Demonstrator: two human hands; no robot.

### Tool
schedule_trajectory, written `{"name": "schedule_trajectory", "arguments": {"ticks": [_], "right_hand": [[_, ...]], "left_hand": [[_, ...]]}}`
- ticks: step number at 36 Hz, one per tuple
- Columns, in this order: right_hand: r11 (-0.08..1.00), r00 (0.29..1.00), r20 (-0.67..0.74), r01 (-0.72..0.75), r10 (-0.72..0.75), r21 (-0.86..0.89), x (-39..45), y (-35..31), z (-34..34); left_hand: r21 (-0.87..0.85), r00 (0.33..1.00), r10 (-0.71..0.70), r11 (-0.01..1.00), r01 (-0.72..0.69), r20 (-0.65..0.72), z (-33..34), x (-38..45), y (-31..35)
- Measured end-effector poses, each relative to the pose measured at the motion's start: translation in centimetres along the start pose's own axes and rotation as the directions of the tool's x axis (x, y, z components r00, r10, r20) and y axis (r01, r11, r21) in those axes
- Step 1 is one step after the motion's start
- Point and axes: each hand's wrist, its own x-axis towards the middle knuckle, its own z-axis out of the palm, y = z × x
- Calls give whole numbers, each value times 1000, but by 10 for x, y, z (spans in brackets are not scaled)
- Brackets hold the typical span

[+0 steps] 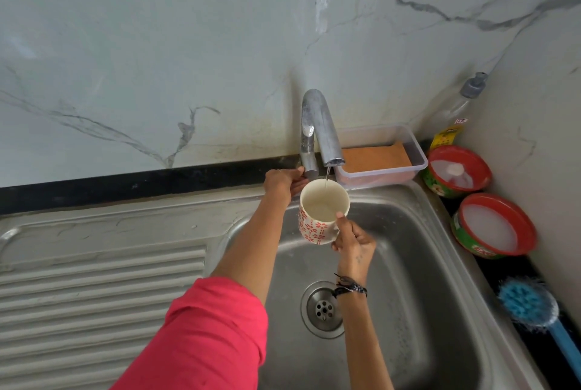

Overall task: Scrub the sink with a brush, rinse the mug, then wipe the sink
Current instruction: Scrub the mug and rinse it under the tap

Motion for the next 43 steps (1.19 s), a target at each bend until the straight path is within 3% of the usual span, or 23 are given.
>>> {"name": "schedule_trajectory", "arguments": {"ticks": [43], "right_hand": [[1000,1000,-13,-20,20,-5,0,4,-4]], "left_hand": [[66,999,-3,998,5,-32,2,1,0]]}}
